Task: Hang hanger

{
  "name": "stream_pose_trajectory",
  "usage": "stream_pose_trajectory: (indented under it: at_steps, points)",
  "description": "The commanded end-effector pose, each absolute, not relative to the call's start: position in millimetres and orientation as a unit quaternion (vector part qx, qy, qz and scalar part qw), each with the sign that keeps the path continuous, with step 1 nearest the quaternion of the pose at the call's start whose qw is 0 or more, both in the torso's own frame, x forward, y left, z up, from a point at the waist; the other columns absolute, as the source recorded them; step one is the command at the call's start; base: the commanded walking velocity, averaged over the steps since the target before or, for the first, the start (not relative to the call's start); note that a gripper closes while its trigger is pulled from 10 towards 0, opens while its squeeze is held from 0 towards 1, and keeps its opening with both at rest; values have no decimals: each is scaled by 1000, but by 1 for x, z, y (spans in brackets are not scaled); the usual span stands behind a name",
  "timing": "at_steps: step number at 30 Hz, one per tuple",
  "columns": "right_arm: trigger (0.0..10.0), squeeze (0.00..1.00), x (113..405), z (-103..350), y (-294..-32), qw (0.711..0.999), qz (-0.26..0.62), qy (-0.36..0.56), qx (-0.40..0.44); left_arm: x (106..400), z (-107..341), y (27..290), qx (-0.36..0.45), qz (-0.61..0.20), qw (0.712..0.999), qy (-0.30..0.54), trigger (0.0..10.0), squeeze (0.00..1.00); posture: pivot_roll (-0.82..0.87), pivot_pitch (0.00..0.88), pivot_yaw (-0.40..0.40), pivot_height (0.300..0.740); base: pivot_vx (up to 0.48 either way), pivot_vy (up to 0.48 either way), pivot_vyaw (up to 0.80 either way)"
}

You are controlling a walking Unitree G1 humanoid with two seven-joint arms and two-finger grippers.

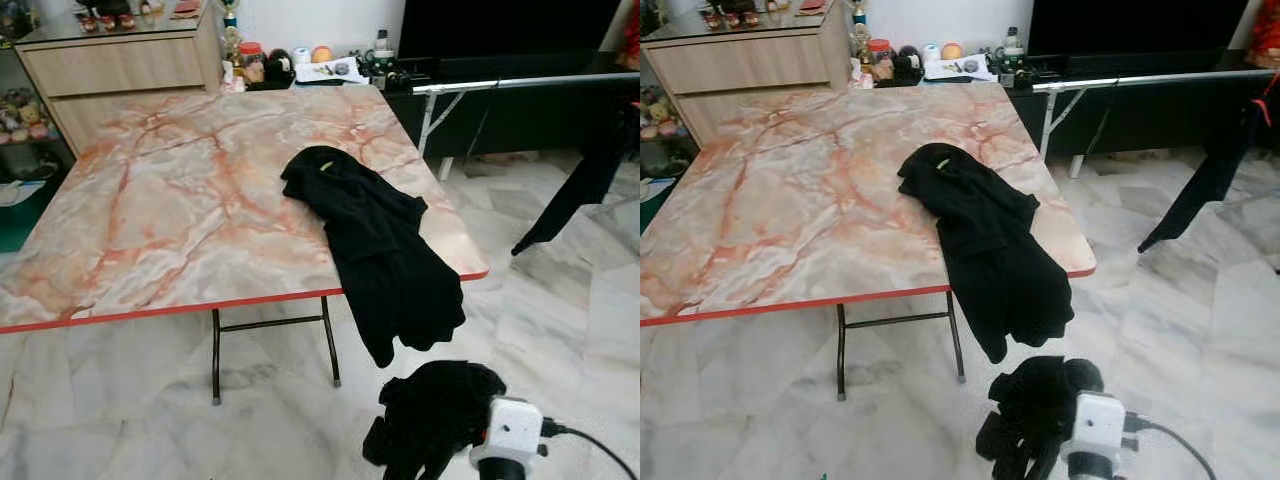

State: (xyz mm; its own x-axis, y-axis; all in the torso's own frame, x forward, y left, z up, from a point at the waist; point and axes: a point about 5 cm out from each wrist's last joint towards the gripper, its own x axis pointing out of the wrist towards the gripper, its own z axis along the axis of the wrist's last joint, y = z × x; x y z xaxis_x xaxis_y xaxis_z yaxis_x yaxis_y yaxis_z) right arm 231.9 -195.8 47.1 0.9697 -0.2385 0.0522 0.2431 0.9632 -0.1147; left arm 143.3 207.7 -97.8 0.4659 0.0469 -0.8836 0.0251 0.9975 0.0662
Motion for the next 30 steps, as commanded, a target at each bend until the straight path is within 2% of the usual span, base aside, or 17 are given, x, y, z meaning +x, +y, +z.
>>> stream_pose_trajectory:
  at_steps: [1,8,20,30]
  points:
    - [10000,0,237,68,-197,988,-130,-52,-61,136,-101,206,36,-3,849,527,10000,0,60,80,46,740,0,0,0]
    - [10000,0,252,89,-191,988,-124,-75,-57,136,-101,205,35,-5,849,528,10000,0,68,72,44,740,0,0,679]
    - [10000,0,248,95,-189,989,-122,-68,-55,133,-102,207,43,-13,846,531,10000,0,62,49,55,740,0,0,800]
    - [10000,0,249,106,-191,986,-135,-81,-61,135,-101,206,43,-15,847,529,10000,0,64,64,48,740,0,0,42]
